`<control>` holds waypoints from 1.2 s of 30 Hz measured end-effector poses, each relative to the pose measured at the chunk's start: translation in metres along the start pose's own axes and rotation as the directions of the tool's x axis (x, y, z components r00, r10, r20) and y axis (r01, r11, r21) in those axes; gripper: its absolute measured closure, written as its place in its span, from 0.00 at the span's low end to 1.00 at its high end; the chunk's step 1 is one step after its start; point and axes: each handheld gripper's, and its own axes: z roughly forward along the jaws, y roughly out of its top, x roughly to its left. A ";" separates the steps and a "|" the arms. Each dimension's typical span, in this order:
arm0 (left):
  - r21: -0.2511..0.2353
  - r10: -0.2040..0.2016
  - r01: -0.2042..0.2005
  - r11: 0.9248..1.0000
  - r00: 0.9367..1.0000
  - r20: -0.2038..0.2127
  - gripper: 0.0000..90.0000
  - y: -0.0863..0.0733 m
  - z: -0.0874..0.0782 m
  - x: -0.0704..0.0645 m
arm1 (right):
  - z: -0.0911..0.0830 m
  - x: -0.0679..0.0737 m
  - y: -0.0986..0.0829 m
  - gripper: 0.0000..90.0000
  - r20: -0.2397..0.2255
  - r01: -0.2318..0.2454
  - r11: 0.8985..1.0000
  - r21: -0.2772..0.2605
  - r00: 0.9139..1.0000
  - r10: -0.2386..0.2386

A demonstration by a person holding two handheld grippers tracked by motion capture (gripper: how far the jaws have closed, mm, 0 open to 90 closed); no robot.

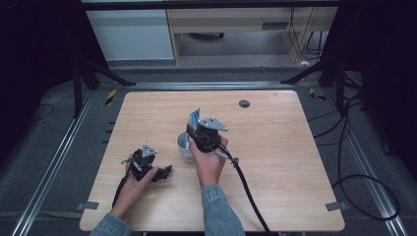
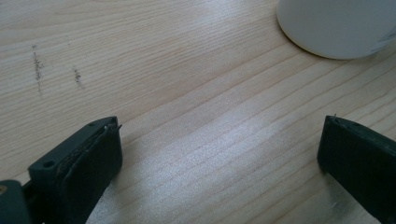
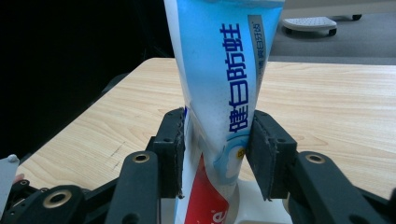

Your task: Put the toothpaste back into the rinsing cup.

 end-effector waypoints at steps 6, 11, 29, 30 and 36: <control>0.000 0.000 0.000 1.000 1.000 0.000 0.00 0.000 0.000 0.000 | -0.001 0.001 0.001 0.59 0.006 0.018 1.000 0.006 1.000 -0.018; 0.000 0.000 0.000 1.000 1.000 0.000 0.00 0.000 0.000 0.000 | -0.003 0.003 0.003 0.50 0.030 0.053 0.999 0.009 0.998 -0.054; -0.002 -0.001 0.001 1.000 1.000 0.000 0.00 0.000 0.000 0.000 | -0.016 0.003 0.013 0.33 0.063 0.146 0.989 0.027 0.987 -0.148; -0.002 -0.001 0.001 1.000 1.000 -0.001 0.00 0.000 0.000 0.000 | -0.017 0.004 0.013 0.32 0.065 0.159 0.987 0.028 0.985 -0.160; -0.002 0.000 0.000 1.000 1.000 -0.001 0.00 0.000 0.000 0.000 | -0.022 0.000 0.015 0.24 0.055 0.170 0.985 0.037 0.984 -0.172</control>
